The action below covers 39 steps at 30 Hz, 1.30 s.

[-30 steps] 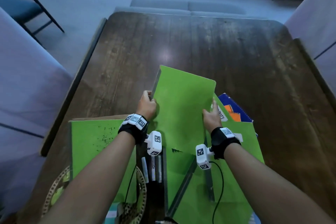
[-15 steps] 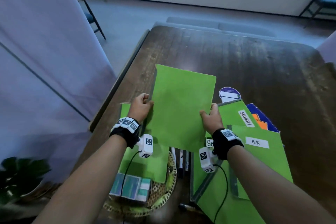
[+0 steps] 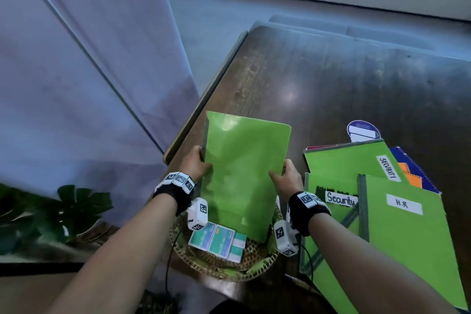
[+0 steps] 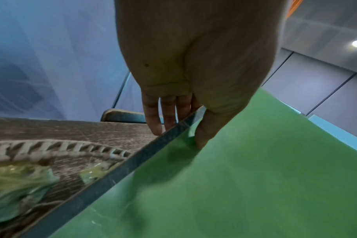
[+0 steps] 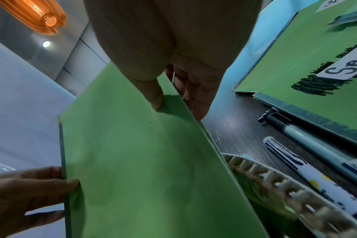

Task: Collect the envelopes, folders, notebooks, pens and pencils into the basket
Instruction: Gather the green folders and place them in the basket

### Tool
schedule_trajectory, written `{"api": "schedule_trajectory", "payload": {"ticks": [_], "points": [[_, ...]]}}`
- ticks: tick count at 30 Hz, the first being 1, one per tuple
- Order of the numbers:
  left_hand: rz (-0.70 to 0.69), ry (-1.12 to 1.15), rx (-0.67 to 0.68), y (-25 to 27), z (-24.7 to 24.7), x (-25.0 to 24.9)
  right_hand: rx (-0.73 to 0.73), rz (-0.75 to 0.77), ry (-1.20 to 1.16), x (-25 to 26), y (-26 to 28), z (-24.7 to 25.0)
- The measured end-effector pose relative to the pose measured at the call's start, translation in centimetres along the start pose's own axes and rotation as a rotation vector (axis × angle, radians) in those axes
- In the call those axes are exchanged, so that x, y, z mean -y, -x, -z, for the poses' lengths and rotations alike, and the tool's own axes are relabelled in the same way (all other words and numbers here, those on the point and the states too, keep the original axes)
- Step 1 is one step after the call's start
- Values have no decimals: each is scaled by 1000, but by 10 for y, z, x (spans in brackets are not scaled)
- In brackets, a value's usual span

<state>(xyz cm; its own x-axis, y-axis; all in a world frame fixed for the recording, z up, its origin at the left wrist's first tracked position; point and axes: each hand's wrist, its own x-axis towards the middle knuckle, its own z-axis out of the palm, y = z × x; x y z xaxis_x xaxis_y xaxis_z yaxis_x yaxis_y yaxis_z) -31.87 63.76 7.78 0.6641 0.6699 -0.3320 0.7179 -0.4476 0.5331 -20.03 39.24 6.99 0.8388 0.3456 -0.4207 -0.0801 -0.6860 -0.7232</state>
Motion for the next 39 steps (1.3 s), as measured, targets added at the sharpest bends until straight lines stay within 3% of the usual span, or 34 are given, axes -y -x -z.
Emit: {"api": "schedule_trajectory", "payload": {"ticks": [7, 13, 19, 25, 39], "points": [[31, -50, -4, -1, -18, 16, -40, 2, 174, -10, 7, -14], [56, -111, -25, 2, -29, 29, -37, -66, 144, -15, 12, -26], [51, -38, 119, -10, -26, 20, -18, -163, 175, -10, 7, -22], [-12, -2, 10, -11, -28, 18, -72, -123, 202, -13, -2, -24], [79, -93, 44, -7, -33, 8, 13, -144, 207, -36, -9, -34]]}}
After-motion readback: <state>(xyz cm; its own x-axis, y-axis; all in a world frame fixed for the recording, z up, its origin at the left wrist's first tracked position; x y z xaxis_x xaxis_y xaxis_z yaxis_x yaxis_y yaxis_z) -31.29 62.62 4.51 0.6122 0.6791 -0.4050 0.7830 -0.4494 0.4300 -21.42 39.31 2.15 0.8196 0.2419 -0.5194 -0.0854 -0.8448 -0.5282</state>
